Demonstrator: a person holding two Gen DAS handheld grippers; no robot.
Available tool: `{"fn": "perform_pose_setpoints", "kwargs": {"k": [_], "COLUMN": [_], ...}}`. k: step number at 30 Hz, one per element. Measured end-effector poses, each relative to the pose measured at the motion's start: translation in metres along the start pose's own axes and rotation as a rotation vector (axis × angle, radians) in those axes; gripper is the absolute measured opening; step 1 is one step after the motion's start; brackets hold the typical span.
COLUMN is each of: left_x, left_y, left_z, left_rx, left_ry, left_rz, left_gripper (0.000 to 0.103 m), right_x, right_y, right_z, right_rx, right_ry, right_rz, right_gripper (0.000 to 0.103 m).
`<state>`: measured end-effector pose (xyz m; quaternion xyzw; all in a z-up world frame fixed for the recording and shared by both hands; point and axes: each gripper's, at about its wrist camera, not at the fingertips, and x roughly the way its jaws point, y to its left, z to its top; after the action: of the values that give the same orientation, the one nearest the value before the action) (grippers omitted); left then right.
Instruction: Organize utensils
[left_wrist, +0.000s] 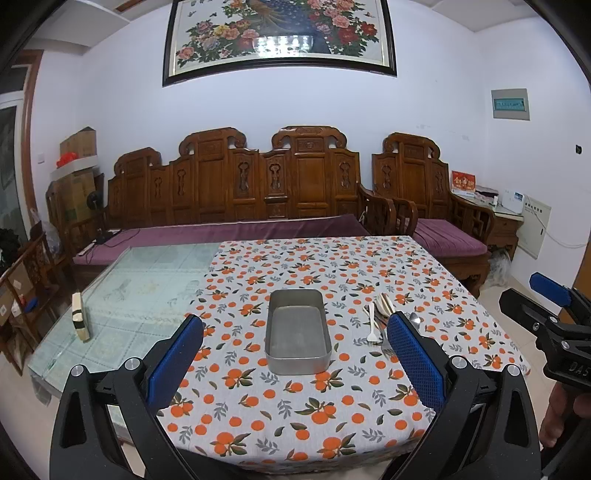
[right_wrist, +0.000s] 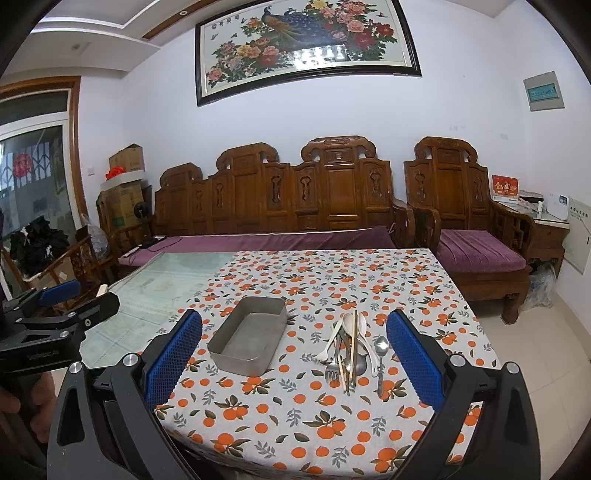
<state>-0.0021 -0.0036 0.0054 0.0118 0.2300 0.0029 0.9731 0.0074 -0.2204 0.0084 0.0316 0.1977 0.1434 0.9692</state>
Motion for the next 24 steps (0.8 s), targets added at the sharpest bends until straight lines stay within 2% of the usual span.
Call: {"fn": "perform_pose_setpoints", "kwargs": {"k": [24], "left_x": [-0.0001], "left_y": [-0.0002], "left_z": [0.0004], "left_rx": [0.001], "left_ry": [-0.002], "left_rz": [-0.002], "left_gripper": [0.097], "right_x": [0.0024], "right_y": [-0.0054], "right_z": [0.0066], "right_rx": [0.007], "right_ry": [-0.001], "right_rz": [0.005], "right_gripper": [0.1]}}
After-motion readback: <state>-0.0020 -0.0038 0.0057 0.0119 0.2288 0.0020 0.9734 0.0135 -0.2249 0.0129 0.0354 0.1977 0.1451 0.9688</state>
